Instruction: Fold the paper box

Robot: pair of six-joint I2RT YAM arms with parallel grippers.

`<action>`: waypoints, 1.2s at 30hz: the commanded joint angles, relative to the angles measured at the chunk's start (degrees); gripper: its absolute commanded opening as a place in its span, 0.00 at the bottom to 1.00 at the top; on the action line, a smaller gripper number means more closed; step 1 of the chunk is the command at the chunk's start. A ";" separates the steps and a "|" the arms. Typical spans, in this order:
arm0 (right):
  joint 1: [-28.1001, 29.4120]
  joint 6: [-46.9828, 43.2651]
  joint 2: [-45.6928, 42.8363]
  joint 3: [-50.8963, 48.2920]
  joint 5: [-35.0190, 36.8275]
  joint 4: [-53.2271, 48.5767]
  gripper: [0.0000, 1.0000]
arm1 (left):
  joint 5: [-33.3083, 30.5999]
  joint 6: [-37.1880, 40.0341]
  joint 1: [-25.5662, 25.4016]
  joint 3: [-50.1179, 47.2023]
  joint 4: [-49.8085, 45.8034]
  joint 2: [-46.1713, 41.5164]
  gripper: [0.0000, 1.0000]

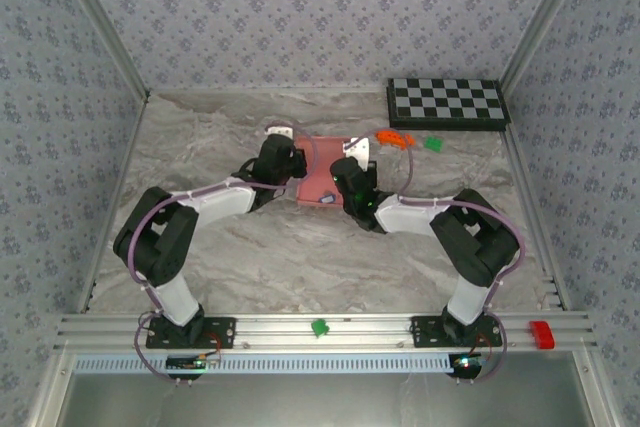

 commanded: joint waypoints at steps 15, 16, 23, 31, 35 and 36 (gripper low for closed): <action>2.22 1.77 -2.36 -2.34 5.66 -1.03 0.08 | -1.76 -2.55 -1.69 -3.04 0.69 -2.80 0.11; 2.30 2.09 -2.42 -2.42 5.63 -1.07 0.08 | -1.83 -2.75 -1.71 -3.16 0.79 -2.85 0.10; 3.01 4.85 -2.25 -2.56 6.06 -1.67 0.10 | -2.70 -3.88 -2.76 -3.71 0.87 -3.04 0.09; 3.94 6.07 -2.62 -3.34 7.27 -1.75 0.13 | -3.76 -4.44 -3.07 -5.22 1.03 -3.76 0.13; 4.22 6.74 -3.01 -3.97 7.46 -1.89 0.14 | -3.59 -4.35 -3.11 -5.89 1.11 -4.13 0.14; 4.28 6.90 -3.03 -4.11 7.52 -2.13 0.14 | -3.57 -4.44 -3.12 -6.00 1.12 -4.19 0.14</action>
